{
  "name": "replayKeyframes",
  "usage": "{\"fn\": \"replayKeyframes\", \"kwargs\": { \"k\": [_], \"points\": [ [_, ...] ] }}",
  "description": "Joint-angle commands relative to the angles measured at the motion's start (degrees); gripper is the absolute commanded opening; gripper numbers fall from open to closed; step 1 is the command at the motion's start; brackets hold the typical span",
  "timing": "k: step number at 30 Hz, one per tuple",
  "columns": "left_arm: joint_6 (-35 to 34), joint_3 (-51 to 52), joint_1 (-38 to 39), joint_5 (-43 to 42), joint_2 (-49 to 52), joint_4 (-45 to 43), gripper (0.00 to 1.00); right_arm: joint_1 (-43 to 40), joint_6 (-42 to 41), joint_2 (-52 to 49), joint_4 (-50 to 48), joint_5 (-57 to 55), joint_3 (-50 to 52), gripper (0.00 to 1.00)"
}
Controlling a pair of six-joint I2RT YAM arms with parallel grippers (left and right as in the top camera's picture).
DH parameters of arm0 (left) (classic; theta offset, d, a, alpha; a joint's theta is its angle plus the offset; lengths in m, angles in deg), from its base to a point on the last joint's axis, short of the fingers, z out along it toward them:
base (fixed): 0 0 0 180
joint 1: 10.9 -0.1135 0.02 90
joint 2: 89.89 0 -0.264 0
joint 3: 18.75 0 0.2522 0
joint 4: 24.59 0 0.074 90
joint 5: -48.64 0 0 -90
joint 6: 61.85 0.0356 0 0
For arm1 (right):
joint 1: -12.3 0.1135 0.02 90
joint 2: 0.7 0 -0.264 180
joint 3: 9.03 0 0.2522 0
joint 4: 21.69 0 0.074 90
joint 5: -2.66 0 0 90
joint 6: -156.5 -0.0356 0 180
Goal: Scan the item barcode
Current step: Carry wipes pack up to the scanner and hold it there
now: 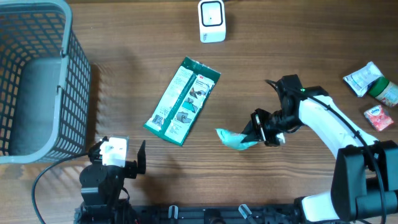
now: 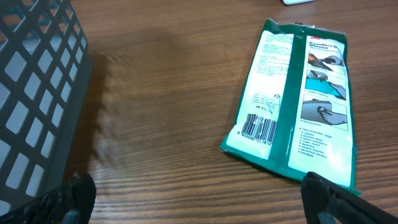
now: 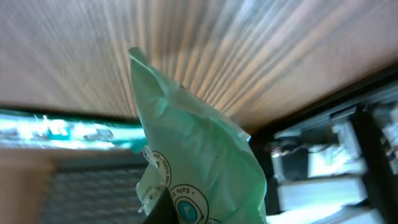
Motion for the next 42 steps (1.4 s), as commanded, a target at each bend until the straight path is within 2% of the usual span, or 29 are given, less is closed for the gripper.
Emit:
{"fn": "replayKeyframes", "kwargs": {
  "k": [1,3,5,8,9,11,13,18,20,24,31,42],
  "points": [
    [0.66,0.04,0.07,-0.48,-0.22,-0.15,1.0,0.04,-0.04,0.09,6.91,2.84,-0.35,0.04],
    [0.66,0.04,0.07,-0.48,-0.22,-0.15,1.0,0.02,-11.15,0.09,11.08,2.89,-0.35,0.04],
    [0.66,0.04,0.07,-0.48,-0.22,-0.15,1.0,0.02,-21.22,0.09,10.91,3.1,-0.35,0.04],
    [0.66,0.04,0.07,-0.48,-0.22,-0.15,1.0,0.04,-34.18,0.09,6.05,3.76,-0.35,0.04],
    [0.66,0.04,0.07,-0.48,-0.22,-0.15,1.0,0.02,-35.39,0.09,3.78,3.72,-0.35,0.05],
    [0.66,0.04,0.07,-0.48,-0.22,-0.15,1.0,-0.61,-35.39,-0.2,-3.04,4.35,-0.35,0.05],
    [0.68,0.04,0.07,-0.48,-0.22,-0.15,1.0,-2.14,-35.39,-1.64,-5.07,4.98,-0.39,0.05],
    [0.68,0.04,0.07,-0.48,-0.22,-0.15,1.0,-7.41,-35.34,-13.86,7.89,6.12,-0.39,0.05],
    [0.66,0.04,0.07,-0.48,-0.22,-0.15,1.0,-7.48,-33.16,-18.84,13.66,10.69,-0.39,0.05],
    [0.68,0.04,0.07,-0.48,-0.22,-0.15,1.0,-7.48,-31.17,-24.37,13.14,13.03,-0.39,0.05],
    [0.68,0.04,0.07,-0.48,-0.22,-0.15,1.0,-7.48,-34.73,-24.9,12.7,11.54,-0.39,0.04],
    [0.66,0.04,0.07,-0.48,-0.22,-0.15,1.0,-7.48,-32.48,-24.9,12.92,12.13,-0.39,0.04]
  ]
}}
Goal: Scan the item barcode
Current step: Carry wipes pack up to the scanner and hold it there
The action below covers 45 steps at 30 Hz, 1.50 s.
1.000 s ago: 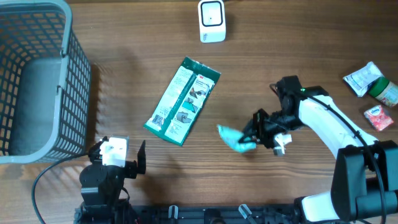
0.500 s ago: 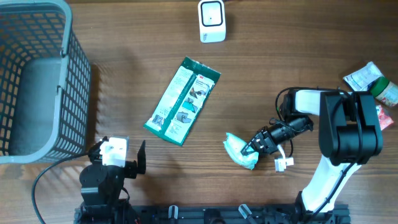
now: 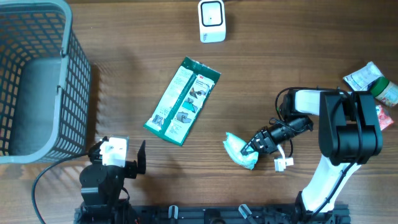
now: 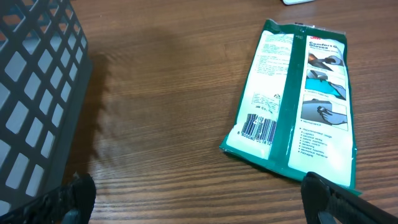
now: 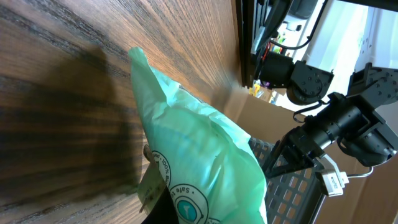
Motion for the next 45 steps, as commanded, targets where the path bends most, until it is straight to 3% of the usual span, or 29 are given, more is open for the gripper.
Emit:
{"fn": "replayKeyframes", "kwargs": {
  "k": [1,5,8,13,17,31,35,39,43,45],
  "points": [
    [0.66,0.04,0.07,-0.48,-0.22,-0.15,1.0,0.07,0.26,-0.85,0.35,2.51,-0.07,0.04],
    [0.66,0.04,0.07,-0.48,-0.22,-0.15,1.0,0.07,7.67,-0.85,-3.08,2.51,-0.07,0.04],
    [0.66,0.04,0.07,-0.48,-0.22,-0.15,1.0,0.07,20.76,-0.85,-6.29,5.66,-0.07,0.04],
    [0.66,0.04,0.07,-0.48,-0.22,-0.15,1.0,0.09,2.38,-0.85,2.32,5.64,-0.07,0.05],
    [0.66,0.04,0.07,-0.48,-0.22,-0.15,1.0,0.07,-2.01,-0.85,7.39,5.88,-0.07,0.05],
    [0.66,0.04,0.07,-0.48,-0.22,-0.15,1.0,0.07,-0.02,-0.85,9.53,2.58,-0.07,0.04],
    [0.66,0.04,0.07,-0.48,-0.22,-0.15,1.0,0.07,17.14,-0.85,10.19,2.43,-0.07,0.04],
    [0.66,0.04,0.07,-0.48,-0.22,-0.15,1.0,0.07,35.21,-0.85,17.07,2.45,-0.07,0.04],
    [0.66,0.04,0.07,-0.48,-0.22,-0.15,1.0,0.13,67.89,-0.85,23.04,2.86,-0.07,0.04],
    [0.66,0.04,0.07,-0.48,-0.22,-0.15,1.0,0.13,78.64,-0.83,22.84,3.17,-0.31,0.04]
  ]
}}
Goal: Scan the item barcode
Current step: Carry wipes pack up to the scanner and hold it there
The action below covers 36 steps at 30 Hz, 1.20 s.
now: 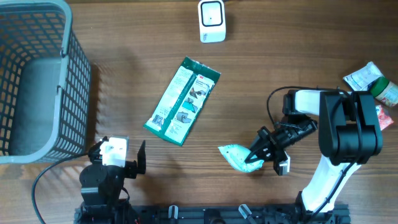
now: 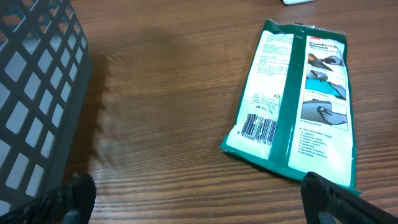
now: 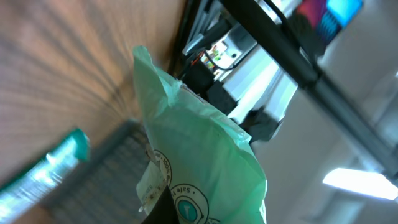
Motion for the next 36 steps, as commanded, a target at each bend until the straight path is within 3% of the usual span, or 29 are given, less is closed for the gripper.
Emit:
{"fn": "replayKeyframes", "kwargs": {
  "k": [1,3,6,12,14,17,19,21,22,24,25,29,36],
  "points": [
    [0.66,0.04,0.07,-0.48,-0.22,-0.15,1.0,0.13,26.73,-0.72,-0.09,0.5,-0.31,0.04],
    [0.66,0.04,0.07,-0.48,-0.22,-0.15,1.0,0.13,26.71,-0.72,-3.37,0.5,-0.31,0.04],
    [0.66,0.04,0.07,-0.48,-0.22,-0.15,1.0,0.13,27.63,-0.72,-16.39,3.23,-1.03,0.04],
    [0.66,0.04,0.07,-0.48,-0.22,-0.15,1.0,4.48,25.2,0.5,-12.9,15.15,-11.19,0.04],
    [0.68,0.04,0.07,-0.48,-0.22,-0.15,1.0,7.06,20.48,1.22,-10.45,16.48,-16.68,0.04],
    [0.66,0.04,0.07,-0.5,-0.22,-0.15,1.0,11.13,3.3,1.55,-12.66,16.15,-29.77,0.04],
    [0.66,0.04,0.07,-0.5,-0.22,-0.15,1.0,12.26,-11.08,1.55,-24.35,10.84,-36.87,0.04],
    [0.68,0.04,0.07,-0.48,-0.22,-0.15,1.0,13.03,-22.62,1.55,-43.52,-3.3,-42.38,0.04],
    [0.66,0.04,0.07,-0.5,-0.22,-0.15,1.0,13.46,-21.57,1.55,-53.88,-11.54,-43.8,0.04],
    [0.66,0.04,0.07,-0.48,-0.22,-0.15,1.0,14.6,-9.84,1.53,-75.87,-25.18,-44.5,0.04],
    [0.68,0.04,0.07,-0.48,-0.22,-0.15,1.0,14.97,-7.56,1.49,-81.77,-29.57,-44.48,0.04],
    [0.66,0.04,0.07,-0.48,-0.22,-0.15,1.0,15.58,-15.23,-0.28,-90.23,-42.12,-44.48,0.04],
    [0.66,0.04,0.07,-0.48,-0.22,-0.15,1.0,17.16,-26.77,-11.13,-106.84,-40.92,-44.48,0.04]
  ]
}}
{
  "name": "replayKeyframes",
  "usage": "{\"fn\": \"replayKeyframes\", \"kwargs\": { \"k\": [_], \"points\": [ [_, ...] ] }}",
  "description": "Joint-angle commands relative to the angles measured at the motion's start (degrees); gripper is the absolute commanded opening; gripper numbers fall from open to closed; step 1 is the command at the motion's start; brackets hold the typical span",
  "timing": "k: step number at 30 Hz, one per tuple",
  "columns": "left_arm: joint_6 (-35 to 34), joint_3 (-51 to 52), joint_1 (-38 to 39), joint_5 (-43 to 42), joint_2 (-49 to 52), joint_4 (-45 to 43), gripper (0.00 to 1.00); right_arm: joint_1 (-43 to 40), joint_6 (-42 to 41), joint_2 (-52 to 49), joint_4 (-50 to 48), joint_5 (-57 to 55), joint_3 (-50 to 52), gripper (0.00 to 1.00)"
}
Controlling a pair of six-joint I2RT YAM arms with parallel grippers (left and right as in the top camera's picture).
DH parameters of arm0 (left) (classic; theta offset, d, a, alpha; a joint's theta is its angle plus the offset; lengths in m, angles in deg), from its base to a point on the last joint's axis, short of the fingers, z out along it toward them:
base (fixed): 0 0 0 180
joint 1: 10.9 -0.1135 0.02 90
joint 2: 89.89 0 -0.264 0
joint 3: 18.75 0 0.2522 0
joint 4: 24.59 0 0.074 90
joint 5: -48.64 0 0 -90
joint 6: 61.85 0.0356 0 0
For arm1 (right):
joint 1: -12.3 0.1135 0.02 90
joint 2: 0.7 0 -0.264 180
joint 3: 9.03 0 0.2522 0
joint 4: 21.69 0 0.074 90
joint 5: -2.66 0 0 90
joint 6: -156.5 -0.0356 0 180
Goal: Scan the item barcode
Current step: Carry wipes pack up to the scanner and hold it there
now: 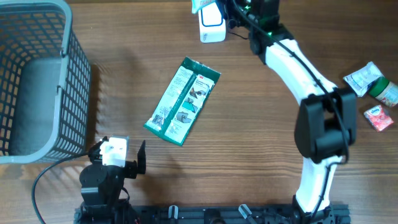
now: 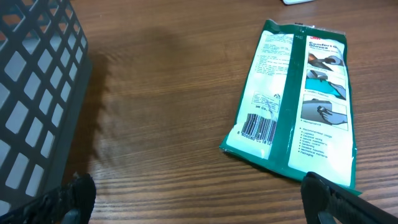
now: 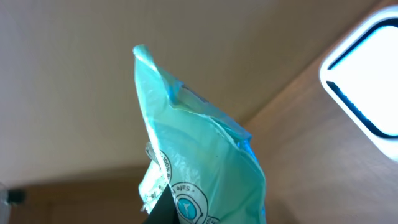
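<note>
My right gripper (image 1: 231, 7) is shut on a small mint-green pouch (image 3: 205, 155) and holds it at the far edge of the table, just above the white barcode scanner (image 1: 211, 22). In the overhead view only a corner of the pouch (image 1: 199, 5) shows, at the frame's top. The scanner (image 3: 367, 81) sits to the pouch's right in the right wrist view. A flat green glove packet (image 1: 181, 101) lies mid-table, its barcode (image 2: 259, 129) facing up. My left gripper (image 2: 199, 202) rests open near the front edge, short of that packet.
A grey wire basket (image 1: 37, 81) fills the left side. At the right edge lie a white packet (image 1: 360, 78), a green-topped bottle (image 1: 385, 92) and a small red packet (image 1: 378, 117).
My right arm has gone from the front middle of the table to the far edge, carrying the pouch to just above the scanner. The left arm and the glove packet are unchanged.
The right gripper held the pouch low over the front middle of the table at all three earlier moments, with the wrist turned differently each time. Now the arm is stretched to the back with the pouch beside the scanner. The left arm stayed still.
</note>
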Motion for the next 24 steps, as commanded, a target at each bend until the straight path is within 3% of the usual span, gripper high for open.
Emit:
{"fn": "replayKeyframes", "kwargs": {
  "k": [1,6,15,19,24],
  "points": [
    [0.66,0.04,0.07,-0.48,-0.26,-0.15,1.0,1.86,-9.16,-7.72,-3.45,-3.21,-0.44,0.04],
    [0.66,0.04,0.07,-0.48,-0.26,-0.15,1.0,2.64,-14.62,-11.93,-2.21,-4.2,-0.44,0.05],
    [0.66,0.04,0.07,-0.48,-0.26,-0.15,1.0,1.29,-5.05,-9.38,0.66,-3.72,-1.36,0.05],
    [0.68,0.04,0.07,-0.48,-0.26,-0.15,1.0,-1.75,-2.34,-3.19,13.03,-1.64,-1.36,0.05],
    [0.68,0.04,0.07,-0.48,-0.26,-0.15,1.0,-8.44,8.28,7.32,36.76,-2.8,-1.36,0.04]
  ]
}}
